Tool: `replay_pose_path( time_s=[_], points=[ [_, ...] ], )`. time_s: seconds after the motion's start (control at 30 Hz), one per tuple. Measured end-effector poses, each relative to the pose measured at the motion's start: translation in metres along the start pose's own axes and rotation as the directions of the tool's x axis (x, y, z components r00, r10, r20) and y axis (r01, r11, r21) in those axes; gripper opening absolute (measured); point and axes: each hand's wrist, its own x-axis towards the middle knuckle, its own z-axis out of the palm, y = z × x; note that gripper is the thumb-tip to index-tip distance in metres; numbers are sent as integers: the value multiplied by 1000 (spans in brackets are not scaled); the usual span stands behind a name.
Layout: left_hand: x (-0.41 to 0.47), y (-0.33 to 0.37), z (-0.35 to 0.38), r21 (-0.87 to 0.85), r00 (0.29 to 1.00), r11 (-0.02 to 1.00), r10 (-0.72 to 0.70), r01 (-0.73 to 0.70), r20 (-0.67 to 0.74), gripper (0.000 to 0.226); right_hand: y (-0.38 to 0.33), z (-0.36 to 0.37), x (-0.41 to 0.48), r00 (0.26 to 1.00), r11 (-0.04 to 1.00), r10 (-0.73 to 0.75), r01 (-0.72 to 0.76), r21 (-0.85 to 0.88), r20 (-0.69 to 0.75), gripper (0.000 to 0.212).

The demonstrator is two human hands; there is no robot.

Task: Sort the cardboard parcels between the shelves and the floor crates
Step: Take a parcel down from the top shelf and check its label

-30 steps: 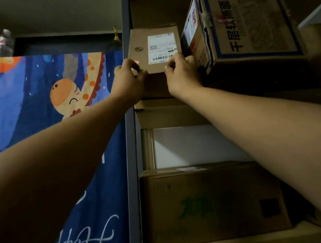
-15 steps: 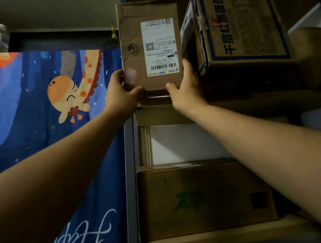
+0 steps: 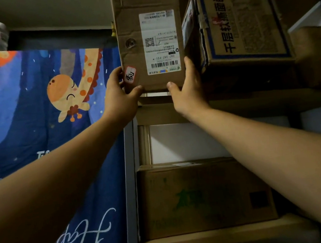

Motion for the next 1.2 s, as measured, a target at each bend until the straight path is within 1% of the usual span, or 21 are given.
replay_pose_path(
  time_s=[0.17, 0.3, 0.47, 0.57, 0.67, 0.77, 0.83, 0.9, 0.97, 1.0, 1.03, 1.07, 1.2],
  points=[
    [9, 9, 1, 9, 1000, 1000, -8, 8, -15, 66, -10, -2, 6, 1000, 997, 8, -6, 71, -29, 69],
    [20, 14, -2, 32, 1000, 999, 9, -9, -21, 58, -17, -4, 14, 995, 993, 19, -7, 119, -94, 67],
    [43, 22, 3, 87, 998, 995, 50, -46, -43, 56, -22, -1, 27, 998, 990, 37, -29, 136, -52, 77],
    [54, 28, 8, 111, 996, 992, 70, -63, -58, 56, -25, -2, 35, 999, 993, 5, 1, 122, -54, 81],
    [66, 32, 12, 100, 992, 992, 92, -84, -81, 54, -25, -2, 44, 992, 993, -41, 53, 103, -117, 80],
    [68, 31, 15, 105, 994, 992, 82, -74, -71, 54, -23, 3, 50, 984, 995, -58, 70, 68, -170, 81],
    [67, 27, 15, 128, 996, 990, 59, -50, -67, 58, -21, 7, 50, 988, 998, -57, 61, 24, -145, 82],
    [65, 21, 15, 170, 998, 985, 50, -43, -38, 65, -16, 10, 45, 992, 996, -69, 63, -55, -104, 80],
    [61, 14, 16, 226, 998, 972, 62, -61, 2, 68, -6, 12, 43, 993, 996, -78, 73, -59, -93, 69],
    [58, 12, 16, 274, 997, 958, 77, -81, 25, 67, -1, 12, 41, 994, 997, -72, 68, -43, -88, 58],
    [56, 8, 17, 323, 994, 940, 97, -106, 45, 64, 4, 12, 40, 994, 996, -75, 71, -57, -85, 49],
    [54, 3, 17, 362, 991, 923, 116, -131, 62, 61, 7, 13, 40, 993, 991, -84, 75, -110, -85, 43],
    [51, -17, 20, 497, 985, 852, 121, -166, 123, 52, 18, 15, 41, 993, 941, -121, 110, -319, -14, 40]
  ],
)
